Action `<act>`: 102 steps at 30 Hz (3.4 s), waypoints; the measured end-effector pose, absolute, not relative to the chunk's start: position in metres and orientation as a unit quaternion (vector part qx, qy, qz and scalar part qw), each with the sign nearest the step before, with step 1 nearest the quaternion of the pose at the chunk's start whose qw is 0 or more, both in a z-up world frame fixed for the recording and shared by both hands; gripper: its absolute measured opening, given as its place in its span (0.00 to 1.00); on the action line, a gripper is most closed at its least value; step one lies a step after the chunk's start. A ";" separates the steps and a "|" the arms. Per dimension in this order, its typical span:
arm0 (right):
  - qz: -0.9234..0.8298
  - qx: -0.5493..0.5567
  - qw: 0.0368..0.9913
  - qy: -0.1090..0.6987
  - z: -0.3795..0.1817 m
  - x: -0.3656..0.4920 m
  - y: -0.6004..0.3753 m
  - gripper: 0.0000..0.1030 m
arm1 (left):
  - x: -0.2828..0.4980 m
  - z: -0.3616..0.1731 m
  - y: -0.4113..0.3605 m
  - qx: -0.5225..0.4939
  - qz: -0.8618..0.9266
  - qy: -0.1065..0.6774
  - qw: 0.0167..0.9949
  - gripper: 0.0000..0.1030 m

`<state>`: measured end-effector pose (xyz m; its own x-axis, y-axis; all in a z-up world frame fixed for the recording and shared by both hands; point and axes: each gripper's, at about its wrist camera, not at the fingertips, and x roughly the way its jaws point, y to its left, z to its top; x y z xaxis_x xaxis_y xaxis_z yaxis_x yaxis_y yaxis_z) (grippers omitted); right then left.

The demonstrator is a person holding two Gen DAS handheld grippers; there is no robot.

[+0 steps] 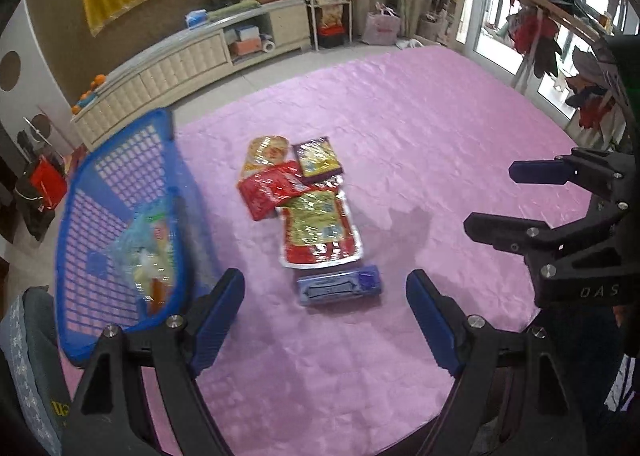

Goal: Organize snacks
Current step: 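Withdraw both grippers from the basket toward the remaining snacks, then lower the left gripper onto the large red-and-yellow pouch and close it, then lift the red-and-yellow pouch with the left gripper over the blue basket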

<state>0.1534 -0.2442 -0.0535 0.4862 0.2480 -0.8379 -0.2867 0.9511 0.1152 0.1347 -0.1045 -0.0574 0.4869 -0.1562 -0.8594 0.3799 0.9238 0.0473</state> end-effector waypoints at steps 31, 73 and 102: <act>0.105 0.012 0.836 0.539 -0.137 0.228 -0.260 0.82 | 0.249 -0.147 -0.124 0.092 -0.155 0.575 0.798 0.80; 0.129 0.033 0.833 0.538 -0.147 0.252 -0.269 0.82 | 0.285 -0.172 -0.148 0.102 -0.138 0.612 0.772 0.37; 0.101 0.042 0.835 0.540 -0.133 0.232 -0.282 0.82 | 0.235 -0.160 -0.166 0.081 -0.172 0.604 0.774 0.31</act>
<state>0.2316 -0.2818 -0.1331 0.3972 0.2147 -0.8923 -0.1238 0.9759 0.1797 0.2348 -0.1659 -0.1600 0.2106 -0.1680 -0.9630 0.3632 0.9280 -0.0825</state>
